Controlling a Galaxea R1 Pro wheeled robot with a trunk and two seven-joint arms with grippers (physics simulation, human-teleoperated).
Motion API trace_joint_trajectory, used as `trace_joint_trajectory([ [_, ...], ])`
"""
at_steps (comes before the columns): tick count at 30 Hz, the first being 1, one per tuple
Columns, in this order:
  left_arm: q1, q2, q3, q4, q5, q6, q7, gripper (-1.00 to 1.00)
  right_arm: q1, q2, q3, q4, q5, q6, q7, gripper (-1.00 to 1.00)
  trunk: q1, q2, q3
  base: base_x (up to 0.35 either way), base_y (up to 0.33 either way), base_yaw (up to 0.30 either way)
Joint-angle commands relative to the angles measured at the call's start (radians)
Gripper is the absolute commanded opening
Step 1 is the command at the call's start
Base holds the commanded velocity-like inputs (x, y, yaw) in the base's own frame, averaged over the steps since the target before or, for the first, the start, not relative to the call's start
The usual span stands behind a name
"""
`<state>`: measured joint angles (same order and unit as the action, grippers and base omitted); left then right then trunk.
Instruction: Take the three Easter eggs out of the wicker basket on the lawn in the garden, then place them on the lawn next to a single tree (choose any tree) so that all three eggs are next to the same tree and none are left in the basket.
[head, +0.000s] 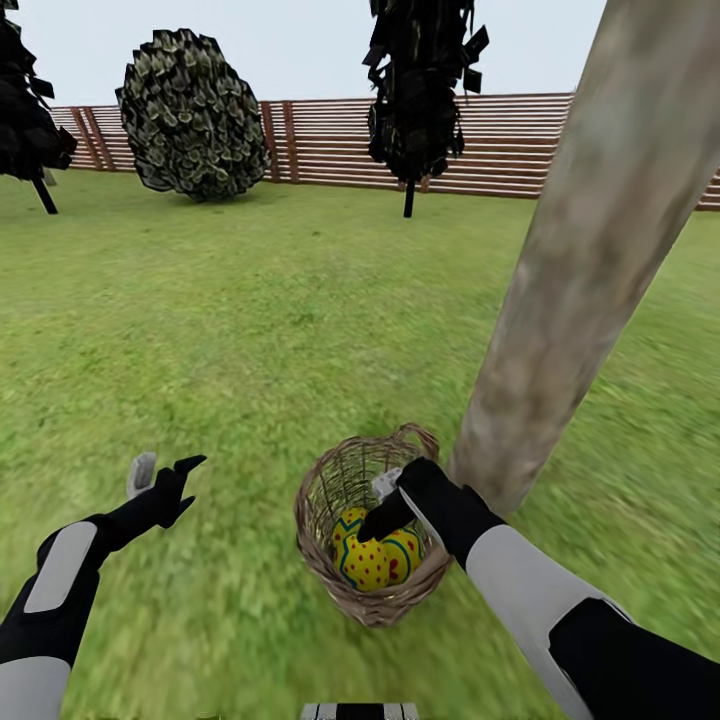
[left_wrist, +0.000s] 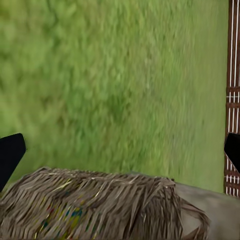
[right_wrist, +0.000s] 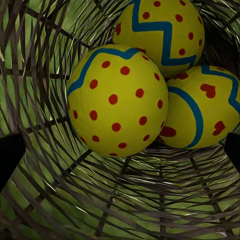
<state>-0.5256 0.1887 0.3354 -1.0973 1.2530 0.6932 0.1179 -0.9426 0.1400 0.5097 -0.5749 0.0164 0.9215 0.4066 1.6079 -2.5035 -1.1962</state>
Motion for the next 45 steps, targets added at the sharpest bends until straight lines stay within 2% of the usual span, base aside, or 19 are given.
trace_joint_trajectory([
  [1, -0.001, 0.000, 0.002, -0.001, 0.011, 0.005, 0.009, 1.00, -0.001, 0.000, 0.003, -0.001, 0.001, 0.003, 0.003, 1.00, 0.000, -0.001, -0.005, 0.000, 0.000, 0.000],
  [10, -0.001, 0.000, 0.004, -0.001, 0.011, 0.005, 0.009, 1.00, -0.001, -0.003, 0.003, -0.040, 0.000, 0.003, 0.004, 1.00, 0.004, -0.003, -0.040, 0.000, 0.000, 0.000],
  [12, 0.011, -0.001, 0.015, 0.010, 0.011, -0.003, 0.010, 1.00, -0.012, 0.006, 0.002, -0.028, -0.011, 0.015, -0.007, 1.00, 0.004, -0.003, -0.039, 0.000, 0.000, 0.000],
  [19, 0.030, 0.000, 0.004, 0.050, 0.010, 0.002, 0.002, 1.00, -0.052, 0.005, 0.001, -0.055, 0.003, 0.054, 0.000, 1.00, 0.004, -0.003, -0.039, 0.000, 0.000, 0.000],
  [27, 0.030, 0.000, 0.005, 0.095, 0.010, 0.002, 0.002, 1.00, -0.097, 0.007, 0.001, -0.010, -0.001, 0.096, -0.045, 1.00, 0.007, -0.004, -0.067, 0.000, 0.000, 0.000],
  [34, 0.030, 0.000, 0.006, 0.125, 0.010, 0.002, 0.002, 1.00, -0.136, 0.009, 0.002, 0.029, -0.005, 0.095, -0.084, 1.00, 0.008, -0.005, -0.070, 0.000, 0.000, 0.000],
  [35, 0.030, 0.000, 0.005, 0.126, 0.009, 0.002, 0.002, 1.00, -0.143, 0.010, 0.002, 0.085, -0.005, 0.095, -0.098, 1.00, 0.008, -0.005, -0.074, 0.000, 0.000, 0.000],
  [45, 0.030, 0.000, 0.005, 0.126, 0.008, 0.002, 0.002, 1.00, -0.143, 0.010, 0.001, 0.072, -0.003, 0.092, -0.088, 1.00, 0.013, -0.007, -0.113, 0.000, 0.000, 0.000],
])
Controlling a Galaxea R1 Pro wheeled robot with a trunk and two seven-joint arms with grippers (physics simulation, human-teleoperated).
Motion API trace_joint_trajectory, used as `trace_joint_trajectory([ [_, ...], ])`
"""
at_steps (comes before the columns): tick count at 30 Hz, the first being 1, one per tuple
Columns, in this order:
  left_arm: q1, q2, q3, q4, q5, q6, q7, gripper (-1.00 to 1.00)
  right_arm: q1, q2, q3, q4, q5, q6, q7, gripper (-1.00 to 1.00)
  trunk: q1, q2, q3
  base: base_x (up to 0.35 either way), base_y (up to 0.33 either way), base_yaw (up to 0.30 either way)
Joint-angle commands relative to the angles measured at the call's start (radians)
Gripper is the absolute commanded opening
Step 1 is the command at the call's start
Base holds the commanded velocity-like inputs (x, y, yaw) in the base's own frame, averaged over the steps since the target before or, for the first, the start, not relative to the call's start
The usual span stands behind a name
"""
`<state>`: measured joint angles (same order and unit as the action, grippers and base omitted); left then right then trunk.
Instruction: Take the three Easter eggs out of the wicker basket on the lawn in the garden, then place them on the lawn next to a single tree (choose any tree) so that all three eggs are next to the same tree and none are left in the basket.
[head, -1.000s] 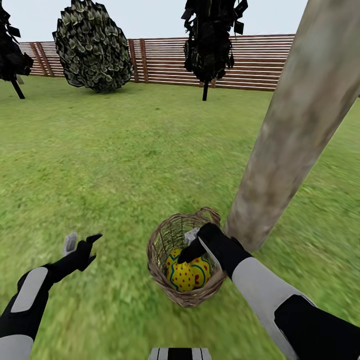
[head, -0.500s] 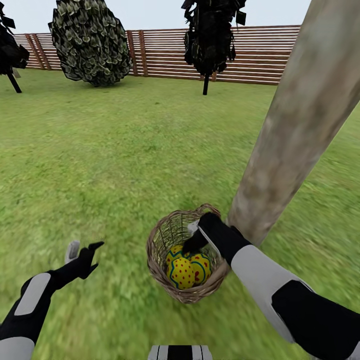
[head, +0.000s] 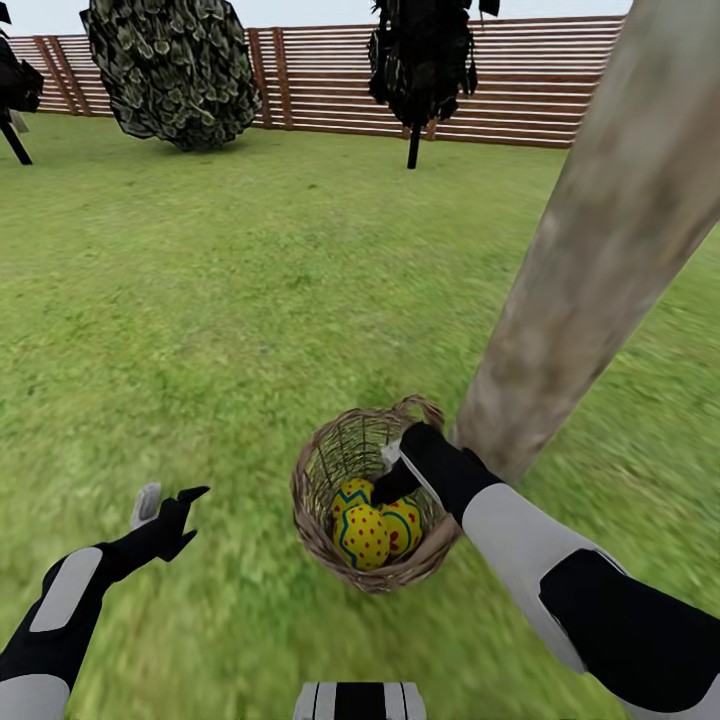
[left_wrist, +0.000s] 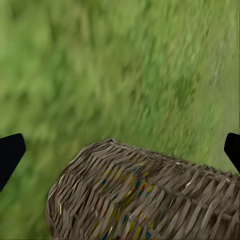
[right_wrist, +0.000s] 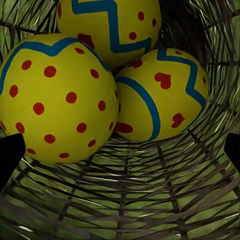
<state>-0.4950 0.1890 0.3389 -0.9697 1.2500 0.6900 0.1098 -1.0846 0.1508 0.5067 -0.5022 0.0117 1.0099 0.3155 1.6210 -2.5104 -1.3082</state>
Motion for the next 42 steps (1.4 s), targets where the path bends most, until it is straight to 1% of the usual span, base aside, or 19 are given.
trace_joint_trajectory([
  [1, 0.000, 0.000, 0.002, -0.001, 0.011, 0.005, 0.010, 1.00, -0.001, -0.001, 0.004, -0.001, 0.002, 0.003, 0.004, 1.00, 0.000, -0.001, -0.005, 0.000, 0.000, 0.000],
  [7, 0.000, 0.000, 0.000, -0.001, 0.011, 0.005, 0.010, 1.00, 0.000, -0.001, 0.004, -0.024, 0.002, 0.001, 0.006, 1.00, 0.003, -0.002, -0.028, 0.000, 0.000, 0.000],
  [8, 0.000, 0.000, 0.000, -0.001, 0.011, 0.005, 0.010, 1.00, 0.000, -0.001, 0.004, -0.033, -0.006, 0.001, 0.009, 1.00, 0.003, -0.002, -0.032, 0.000, 0.000, 0.000],
  [11, 0.000, 0.000, -0.001, -0.001, 0.010, 0.004, 0.010, 1.00, 0.000, -0.003, 0.005, -0.044, -0.054, 0.001, 0.049, 1.00, 0.005, -0.003, -0.043, 0.000, 0.000, 0.000],
  [13, 0.000, 0.000, -0.001, -0.001, 0.011, 0.005, 0.010, 1.00, 0.000, -0.005, 0.007, -0.047, -0.074, 0.001, 0.081, 1.00, 0.006, -0.003, -0.051, 0.000, 0.000, 0.000],
  [14, 0.000, -0.001, -0.001, -0.001, 0.011, 0.004, 0.010, 1.00, 0.000, -0.005, 0.006, -0.047, -0.077, 0.001, 0.086, 1.00, 0.006, -0.004, -0.055, 0.000, 0.000, 0.000],
  [34, 0.000, -0.001, -0.002, 0.000, 0.009, 0.003, 0.010, 1.00, 0.000, -0.004, 0.007, -0.048, -0.079, 0.000, 0.089, 1.00, 0.015, -0.008, -0.132, 0.000, 0.000, 0.000],
  [38, 0.000, -0.001, -0.002, 0.000, 0.009, 0.003, 0.010, 1.00, 0.000, -0.005, 0.007, -0.072, -0.079, -0.002, 0.091, 1.00, 0.017, -0.009, -0.148, 0.000, 0.000, 0.000],
  [42, 0.000, -0.002, -0.003, 0.000, 0.008, 0.003, 0.010, 1.00, 0.002, -0.008, 0.009, -0.151, -0.079, -0.005, 0.090, 1.00, 0.019, -0.010, -0.163, 0.000, 0.000, 0.000],
])
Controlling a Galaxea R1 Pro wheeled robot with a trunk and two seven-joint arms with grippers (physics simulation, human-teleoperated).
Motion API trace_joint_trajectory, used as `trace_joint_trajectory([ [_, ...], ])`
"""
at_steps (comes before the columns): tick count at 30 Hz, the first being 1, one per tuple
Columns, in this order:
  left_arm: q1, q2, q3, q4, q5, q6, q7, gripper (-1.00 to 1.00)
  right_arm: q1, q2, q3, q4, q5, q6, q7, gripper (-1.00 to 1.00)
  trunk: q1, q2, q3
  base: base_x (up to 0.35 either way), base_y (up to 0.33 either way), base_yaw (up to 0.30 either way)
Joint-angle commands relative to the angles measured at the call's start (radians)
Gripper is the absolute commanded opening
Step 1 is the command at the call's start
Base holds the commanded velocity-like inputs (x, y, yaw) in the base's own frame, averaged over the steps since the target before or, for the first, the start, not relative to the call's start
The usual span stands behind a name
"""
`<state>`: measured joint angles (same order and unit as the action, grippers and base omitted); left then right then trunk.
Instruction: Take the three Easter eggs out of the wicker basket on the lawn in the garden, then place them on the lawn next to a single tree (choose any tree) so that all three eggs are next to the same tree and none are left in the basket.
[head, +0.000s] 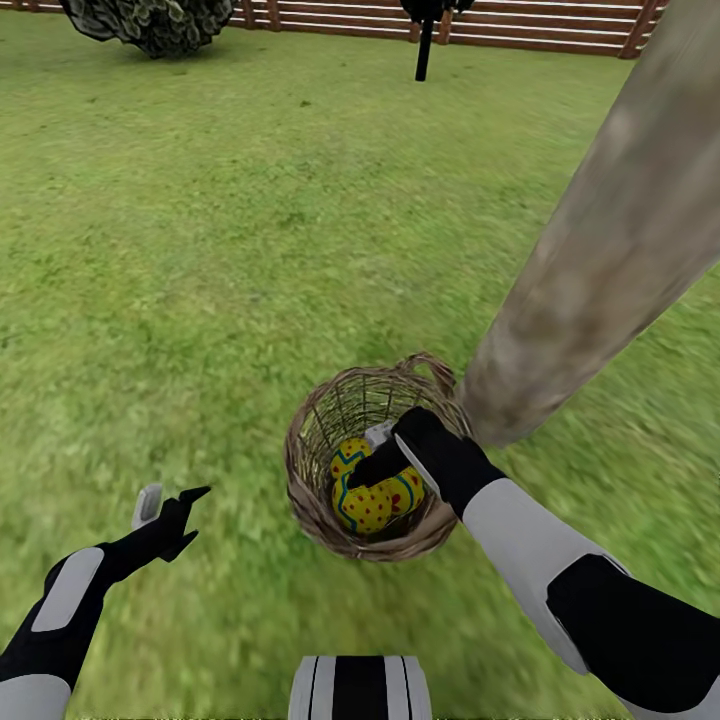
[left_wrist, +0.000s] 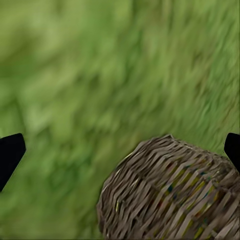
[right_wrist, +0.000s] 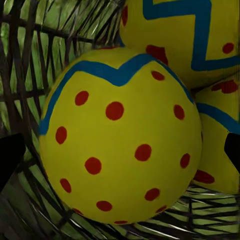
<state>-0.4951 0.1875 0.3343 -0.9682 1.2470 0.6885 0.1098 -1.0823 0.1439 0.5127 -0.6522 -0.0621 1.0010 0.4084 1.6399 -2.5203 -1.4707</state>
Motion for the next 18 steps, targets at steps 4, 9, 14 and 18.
trace_joint_trajectory([
  [4, 0.000, 0.000, 0.002, -0.001, 0.011, 0.005, 0.010, 1.00, -0.001, -0.001, 0.003, -0.019, -0.005, 0.004, -0.003, 1.00, 0.002, -0.001, -0.016, 0.000, 0.000, 0.000],
  [9, 0.000, 0.000, 0.002, -0.001, 0.011, 0.005, 0.010, 1.00, -0.001, 0.001, 0.003, -0.010, -0.013, 0.005, -0.002, 1.00, 0.004, -0.002, -0.036, 0.000, 0.000, 0.000],
  [14, 0.000, 0.000, 0.003, -0.001, 0.012, 0.005, 0.010, 1.00, -0.001, 0.000, 0.001, 0.001, -0.015, 0.008, -0.003, 1.00, 0.006, -0.004, -0.055, 0.000, 0.000, 0.000],
  [18, 0.000, 0.000, 0.003, -0.001, 0.012, 0.005, 0.010, 1.00, -0.001, 0.003, 0.000, 0.003, -0.016, 0.010, -0.003, 1.00, 0.008, -0.005, -0.070, 0.000, 0.000, 0.000],
])
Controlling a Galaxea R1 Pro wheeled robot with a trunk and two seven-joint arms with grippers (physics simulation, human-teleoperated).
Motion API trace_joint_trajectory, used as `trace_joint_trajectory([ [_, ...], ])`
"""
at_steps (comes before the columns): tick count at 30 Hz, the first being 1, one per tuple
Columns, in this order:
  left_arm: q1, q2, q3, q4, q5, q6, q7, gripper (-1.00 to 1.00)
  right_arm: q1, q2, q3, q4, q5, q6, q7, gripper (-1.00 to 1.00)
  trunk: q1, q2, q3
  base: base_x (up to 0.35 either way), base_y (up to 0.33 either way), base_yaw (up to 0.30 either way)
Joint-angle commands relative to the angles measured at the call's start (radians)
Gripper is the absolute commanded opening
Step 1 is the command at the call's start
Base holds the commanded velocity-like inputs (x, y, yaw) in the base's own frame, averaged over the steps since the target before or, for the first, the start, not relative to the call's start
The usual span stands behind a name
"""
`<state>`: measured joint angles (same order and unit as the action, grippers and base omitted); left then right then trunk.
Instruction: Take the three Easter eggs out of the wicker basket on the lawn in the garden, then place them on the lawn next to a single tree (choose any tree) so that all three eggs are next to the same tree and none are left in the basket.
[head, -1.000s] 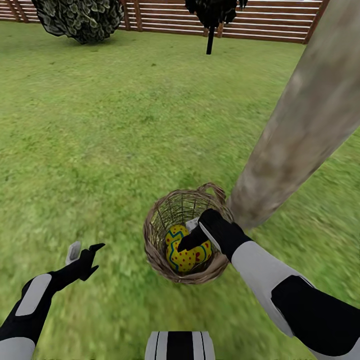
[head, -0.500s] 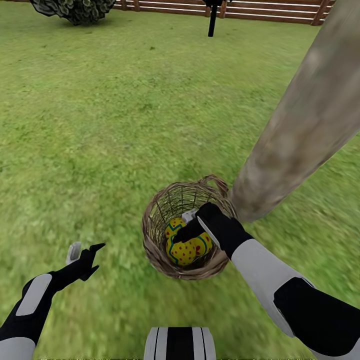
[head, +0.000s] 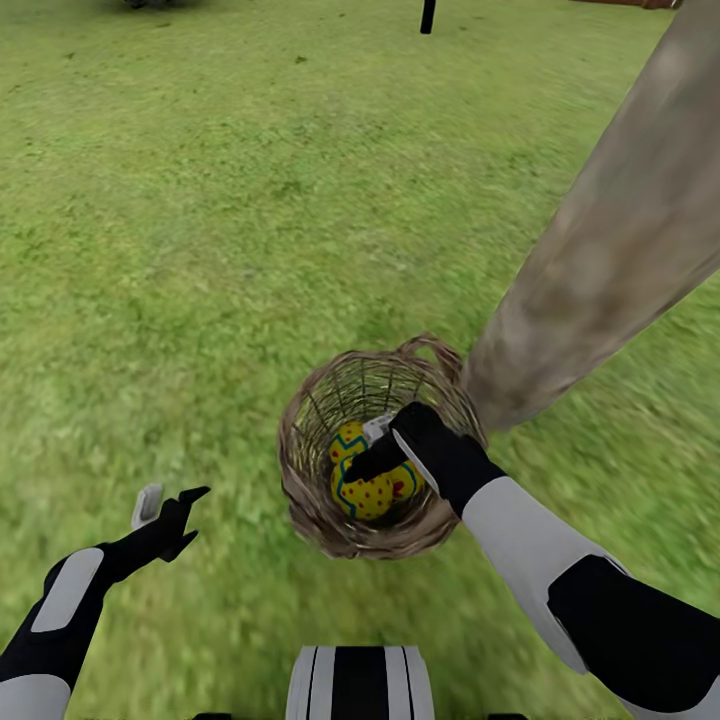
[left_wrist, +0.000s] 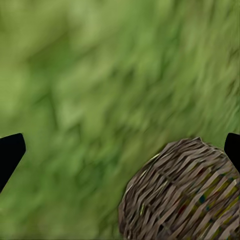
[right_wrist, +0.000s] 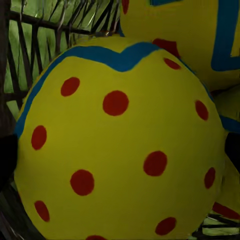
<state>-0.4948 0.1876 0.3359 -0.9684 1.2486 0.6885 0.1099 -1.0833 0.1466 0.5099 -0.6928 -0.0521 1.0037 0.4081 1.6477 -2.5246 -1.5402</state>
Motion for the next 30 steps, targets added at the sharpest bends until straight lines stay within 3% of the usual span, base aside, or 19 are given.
trace_joint_trajectory([
  [1, 0.001, -0.001, 0.001, -0.001, 0.011, 0.003, 0.010, 1.00, 0.000, -0.001, 0.002, 0.006, -0.010, 0.003, -0.008, 1.00, 0.000, 0.000, -0.001, 0.000, 0.000, 0.000],
  [16, 0.002, -0.002, 0.000, -0.001, 0.011, 0.003, 0.010, 1.00, 0.000, 0.002, 0.001, 0.016, -0.008, 0.003, -0.008, 1.00, 0.000, 0.000, -0.001, 0.000, 0.000, 0.000],
  [17, 0.002, -0.002, 0.000, -0.001, 0.011, 0.003, 0.010, 1.00, 0.000, 0.002, 0.001, 0.049, -0.008, 0.003, -0.008, -1.00, 0.000, 0.000, -0.001, 0.000, 0.000, 0.000],
  [30, 0.002, -0.002, 0.001, -0.001, 0.012, 0.003, 0.010, 1.00, 0.000, 0.005, 0.001, 0.064, -0.008, 0.003, -0.007, -1.00, 0.001, -0.001, -0.008, 0.000, 0.000, 0.000],
])
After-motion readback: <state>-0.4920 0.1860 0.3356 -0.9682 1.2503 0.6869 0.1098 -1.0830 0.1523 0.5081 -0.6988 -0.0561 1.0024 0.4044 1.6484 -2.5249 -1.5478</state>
